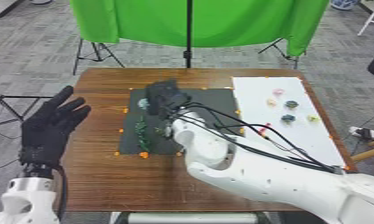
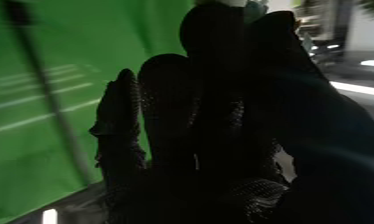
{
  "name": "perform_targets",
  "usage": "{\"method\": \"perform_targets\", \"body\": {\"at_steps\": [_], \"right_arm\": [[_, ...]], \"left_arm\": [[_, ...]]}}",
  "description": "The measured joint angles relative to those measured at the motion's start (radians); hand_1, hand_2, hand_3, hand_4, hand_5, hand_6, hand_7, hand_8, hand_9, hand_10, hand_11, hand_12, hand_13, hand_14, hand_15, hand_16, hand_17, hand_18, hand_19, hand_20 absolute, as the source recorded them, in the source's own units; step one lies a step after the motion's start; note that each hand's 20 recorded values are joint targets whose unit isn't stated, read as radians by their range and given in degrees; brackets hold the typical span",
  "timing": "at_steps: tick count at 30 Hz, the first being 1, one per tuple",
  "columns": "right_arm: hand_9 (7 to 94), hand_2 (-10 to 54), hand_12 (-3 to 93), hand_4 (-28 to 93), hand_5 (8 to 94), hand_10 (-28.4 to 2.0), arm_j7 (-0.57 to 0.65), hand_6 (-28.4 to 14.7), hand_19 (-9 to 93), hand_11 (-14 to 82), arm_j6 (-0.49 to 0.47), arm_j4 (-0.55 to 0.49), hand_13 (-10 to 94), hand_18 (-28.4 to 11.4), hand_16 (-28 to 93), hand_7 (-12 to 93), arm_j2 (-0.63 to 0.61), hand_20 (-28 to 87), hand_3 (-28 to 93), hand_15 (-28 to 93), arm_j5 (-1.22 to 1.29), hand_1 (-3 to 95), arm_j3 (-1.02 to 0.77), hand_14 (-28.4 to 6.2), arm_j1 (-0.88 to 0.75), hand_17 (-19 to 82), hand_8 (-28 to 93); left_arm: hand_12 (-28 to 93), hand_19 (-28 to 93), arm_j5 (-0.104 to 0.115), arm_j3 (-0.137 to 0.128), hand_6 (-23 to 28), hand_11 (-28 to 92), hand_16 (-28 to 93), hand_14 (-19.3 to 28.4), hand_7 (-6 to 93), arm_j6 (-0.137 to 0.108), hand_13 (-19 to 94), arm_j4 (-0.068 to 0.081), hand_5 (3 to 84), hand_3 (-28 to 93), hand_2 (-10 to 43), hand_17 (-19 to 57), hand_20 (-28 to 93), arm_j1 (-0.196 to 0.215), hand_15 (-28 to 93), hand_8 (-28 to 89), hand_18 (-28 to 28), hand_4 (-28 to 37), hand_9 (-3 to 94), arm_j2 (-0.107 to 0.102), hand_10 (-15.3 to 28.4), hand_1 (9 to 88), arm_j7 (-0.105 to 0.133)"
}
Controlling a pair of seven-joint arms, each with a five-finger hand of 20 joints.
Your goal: Arrange flowers
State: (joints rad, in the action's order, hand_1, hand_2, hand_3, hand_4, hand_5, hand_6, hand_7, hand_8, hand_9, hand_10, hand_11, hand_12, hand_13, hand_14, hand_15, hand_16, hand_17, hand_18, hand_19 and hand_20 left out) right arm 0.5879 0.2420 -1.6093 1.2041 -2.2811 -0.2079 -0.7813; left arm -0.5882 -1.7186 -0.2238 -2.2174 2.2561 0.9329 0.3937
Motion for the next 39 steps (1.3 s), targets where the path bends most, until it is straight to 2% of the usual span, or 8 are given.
{"method": "perform_targets", "body": {"at_steps": [7,14,22,24,26,35,37,39], "right_arm": [[86.3,-9.5,27.6,-28,85.7,-7.9,0.012,4.0,81,33.5,-0.055,0.013,70,-23.3,21,15,0.073,45,67,73,0.011,51.0,0.078,-7.2,0.018,23,0],[83.1,-9.5,24.0,-28,81.5,-8.6,0.018,3.2,80,37.7,-0.11,0.008,68,-23.9,21,15,0.065,46,65,74,0.057,48.2,0.103,-7.8,-0.002,22,-1],[81.2,-9.5,20.3,-28,75.5,-9.6,0.04,2.4,80,42.0,-0.141,0.014,67,-24.5,20,15,0.061,47,72,75,0.053,41.4,0.104,-8.5,-0.012,22,-5],[80.8,-9.5,20.1,-28,75.0,-9.6,0.045,2.3,80,42.6,-0.146,0.014,67,-24.6,20,16,0.061,48,72,75,0.053,40.8,0.1,-8.6,-0.015,22,-6],[79.8,-9.5,19.6,-28,73.6,-9.9,0.048,2.0,80,43.7,-0.149,0.014,66,-24.8,20,16,0.06,48,74,75,0.053,39.3,0.1,-8.7,-0.015,21,-12],[78.5,-9.5,19.3,-28,73.0,-10.2,0.056,1.4,80,45.0,-0.169,0.014,65,-25.1,20,16,0.06,49,73,76,0.053,37.9,0.083,-9.1,-0.024,21,-13],[78.4,-9.5,19.3,-28,73.0,-10.2,0.052,1.4,80,45.1,-0.17,0.013,65,-25.1,20,16,0.06,49,73,76,0.055,37.6,0.069,-9.3,-0.033,21,-13],[77.9,-9.5,19.0,-28,72.9,-10.6,0.047,1.3,80,44.5,-0.17,0.009,65,-25.1,20,16,0.06,49,73,76,0.06,37.5,0.057,-9.4,-0.041,21,-13]], "left_arm": [[11,56,0.0,0.034,9.6,24,-9,28.4,10.9,0.005,27,0.024,40.5,79,8.4,-8.6,13,-0.075,51,-9,26.8,-28.3,38.3,-0.017,21.1,22.2,0.001],[11,56,-0.001,0.044,9.6,24,-9,28.4,10.8,0.02,27,0.034,40.5,78,8.4,-8.6,13,-0.093,51,-9,26.8,-28.3,38.4,-0.018,21.2,22.3,-0.001],[11,56,-0.03,0.043,9.7,24,-9,28.4,10.8,0.06,26,0.053,40.6,79,8.4,-8.6,13,-0.127,51,-9,26.8,-28.2,38.4,0.019,21.3,22.5,-0.084],[11,56,-0.033,0.043,9.7,24,-9,28.4,10.8,0.066,26,0.056,40.6,79,8.4,-8.6,13,-0.132,51,-9,26.8,-28.3,38.4,0.025,21.3,22.6,-0.092],[11,56,-0.035,0.044,9.8,24,-9,28.4,10.8,0.069,26,0.057,40.6,79,8.4,-8.6,13,-0.134,51,-9,26.7,-28.2,38.3,0.027,21.3,22.7,-0.093],[11,56,-0.04,0.044,9.9,24,-9,28.4,10.8,0.076,26,0.061,40.7,78,8.4,-8.6,14,-0.141,51,-9,26.7,-27.9,38.3,0.034,21.3,22.9,-0.103],[11,56,-0.036,0.044,9.9,24,-9,28.4,10.7,0.071,26,0.057,40.7,78,8.4,-8.6,14,-0.134,51,-9,26.7,-27.9,38.4,0.031,21.3,23.0,-0.094],[11,56,-0.025,0.042,9.9,24,-9,28.4,10.7,0.057,26,0.046,40.7,78,8.4,-8.6,14,-0.112,51,-9,26.7,-27.9,38.4,0.019,21.3,23.0,-0.062]]}}
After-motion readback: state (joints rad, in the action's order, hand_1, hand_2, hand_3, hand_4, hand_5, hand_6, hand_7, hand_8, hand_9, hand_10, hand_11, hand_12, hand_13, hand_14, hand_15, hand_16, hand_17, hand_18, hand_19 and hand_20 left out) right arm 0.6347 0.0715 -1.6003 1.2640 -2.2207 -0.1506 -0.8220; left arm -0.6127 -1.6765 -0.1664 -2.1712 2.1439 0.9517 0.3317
